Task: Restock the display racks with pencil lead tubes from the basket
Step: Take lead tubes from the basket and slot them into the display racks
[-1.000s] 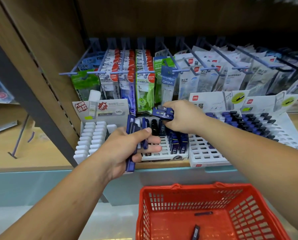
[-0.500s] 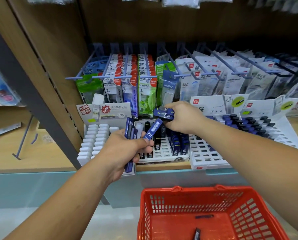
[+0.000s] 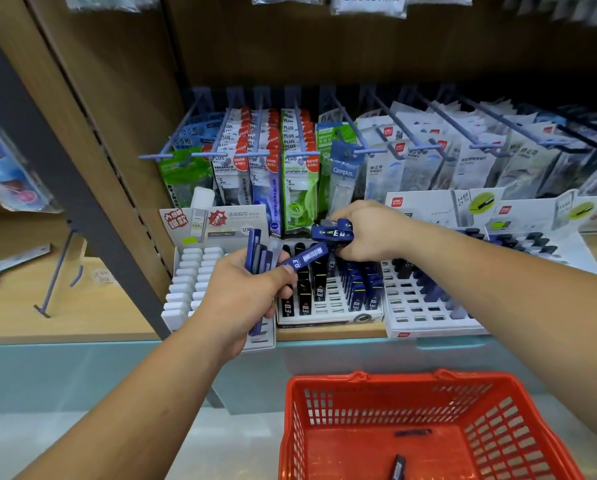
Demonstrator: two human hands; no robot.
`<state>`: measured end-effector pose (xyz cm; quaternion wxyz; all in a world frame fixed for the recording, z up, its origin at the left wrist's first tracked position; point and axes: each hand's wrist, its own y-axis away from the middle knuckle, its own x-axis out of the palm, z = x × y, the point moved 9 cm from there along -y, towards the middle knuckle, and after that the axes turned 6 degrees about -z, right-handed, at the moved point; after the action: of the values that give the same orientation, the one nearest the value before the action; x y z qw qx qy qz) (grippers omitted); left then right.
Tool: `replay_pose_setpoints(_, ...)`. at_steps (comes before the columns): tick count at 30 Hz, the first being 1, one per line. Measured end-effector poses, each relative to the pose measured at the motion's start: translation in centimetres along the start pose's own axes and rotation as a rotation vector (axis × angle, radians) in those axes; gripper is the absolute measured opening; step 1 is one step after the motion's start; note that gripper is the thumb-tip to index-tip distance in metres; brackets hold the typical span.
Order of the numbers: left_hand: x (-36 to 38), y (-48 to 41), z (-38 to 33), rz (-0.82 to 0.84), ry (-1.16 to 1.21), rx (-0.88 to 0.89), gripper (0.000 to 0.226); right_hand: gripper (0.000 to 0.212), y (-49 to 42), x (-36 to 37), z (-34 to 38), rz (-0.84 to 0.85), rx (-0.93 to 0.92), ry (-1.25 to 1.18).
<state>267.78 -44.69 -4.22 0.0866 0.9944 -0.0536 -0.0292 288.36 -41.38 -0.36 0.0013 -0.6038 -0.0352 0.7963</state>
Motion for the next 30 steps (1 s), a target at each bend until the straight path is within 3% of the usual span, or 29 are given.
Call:
replay_pose_setpoints(4, -0.1, 0.3, -0.1, -0.018, -0.023, -0.015, 0.012, 0.045, -0.1, -0.1, 0.5, -0.025, -0.027, 0.186)
replay_pose_setpoints(7, -0.2, 0.5, -0.3, -0.022, -0.034, -0.021, 0.012, 0.053, -0.1, -0.3, 0.9, -0.033, -0.056, 0.258)
replay_pose_setpoints(9, -0.2, 0.5, -0.5, -0.029, -0.038, -0.013, 0.013, 0.043, -0.1, -0.3, 1.0, 0.010, -0.049, 0.258)
replay_pose_setpoints(11, -0.2, 0.6, -0.5, -0.031, -0.046, -0.004, 0.012, 0.014, -0.3, -0.2, 1.1, 0.035, -0.028, 0.201)
replay_pose_setpoints(14, -0.2, 0.6, -0.7, -0.034, -0.050, 0.015, 0.009, 0.021, -0.4, 0.3, 0.4, 0.021, 0.054, -0.009)
replay_pose_setpoints(18, -0.3, 0.5, -0.8, -0.040, -0.048, 0.030, 0.008, 0.015, -0.1, -0.1, -0.9, -0.107, 0.112, -0.152)
replay_pose_setpoints(20, -0.3, 0.5, -0.8, -0.039, -0.048, 0.037, 0.008, 0.018, 0.3, -0.2, -0.8, -0.109, 0.089, -0.098)
replay_pose_setpoints(23, -0.3, 0.5, -0.9, -0.040, -0.044, 0.045, 0.007, 0.049, 0.7, -0.4, 0.3, -0.090, -0.001, 0.138)
replay_pose_setpoints(25, -0.3, 0.6, -0.9, -0.042, -0.040, 0.053, 0.007, 0.057, 0.6, -0.5, 1.0, -0.090, -0.051, 0.203)
replay_pose_setpoints(30, -0.5, 0.3, -0.7, -0.056, -0.033, 0.076, 0.007, 0.036, 0.5, 0.5, 0.9, -0.110, -0.044, 0.105)
